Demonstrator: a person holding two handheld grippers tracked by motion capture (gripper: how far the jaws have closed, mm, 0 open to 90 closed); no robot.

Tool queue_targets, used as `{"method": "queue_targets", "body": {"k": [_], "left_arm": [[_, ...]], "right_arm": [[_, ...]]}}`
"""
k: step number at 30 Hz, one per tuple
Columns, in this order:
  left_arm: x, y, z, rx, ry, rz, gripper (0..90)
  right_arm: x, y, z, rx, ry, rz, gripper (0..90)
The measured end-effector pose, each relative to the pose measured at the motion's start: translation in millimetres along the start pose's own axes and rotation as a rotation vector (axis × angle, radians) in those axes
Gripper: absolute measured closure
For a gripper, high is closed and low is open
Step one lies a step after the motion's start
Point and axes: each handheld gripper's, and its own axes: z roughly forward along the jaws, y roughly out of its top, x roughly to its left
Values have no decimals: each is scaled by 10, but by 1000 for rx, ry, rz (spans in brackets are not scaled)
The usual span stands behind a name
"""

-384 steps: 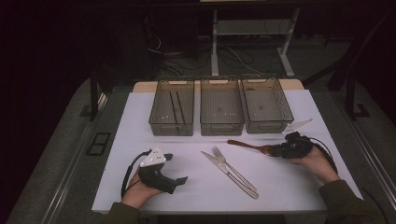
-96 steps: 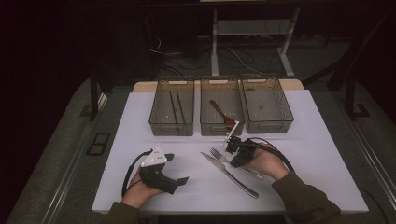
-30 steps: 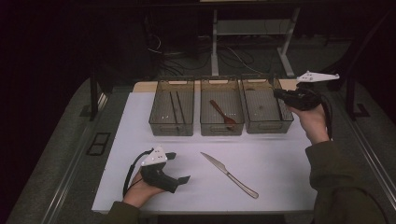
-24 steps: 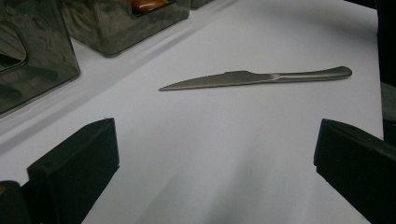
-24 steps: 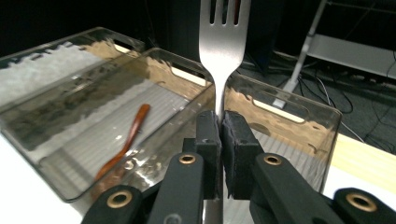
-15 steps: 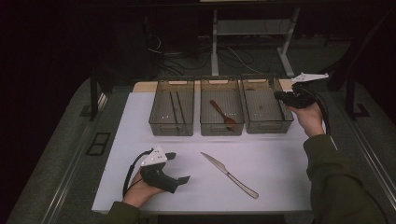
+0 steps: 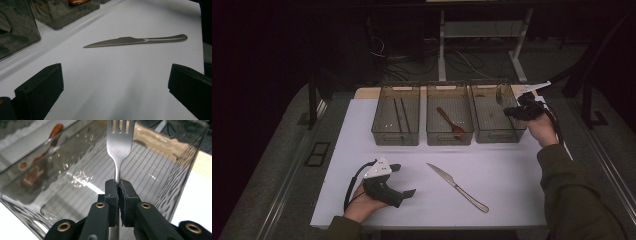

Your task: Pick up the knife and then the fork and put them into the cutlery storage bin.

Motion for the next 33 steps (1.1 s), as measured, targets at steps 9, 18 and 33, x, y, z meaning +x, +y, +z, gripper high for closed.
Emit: {"method": "queue_targets", "body": {"k": [9,18,33], "left_arm": [[-3,1,-2,-2,-1,0,0],[-9,2,0,3,-2,3,0],[-20,4,9,10,-1,2,0]], "right_arm": [[-5,-14,111,61,-7,11,781],[-3,6,-8,-6,49,77,546],[480,-126,-479,-54,123,53,488]]}}
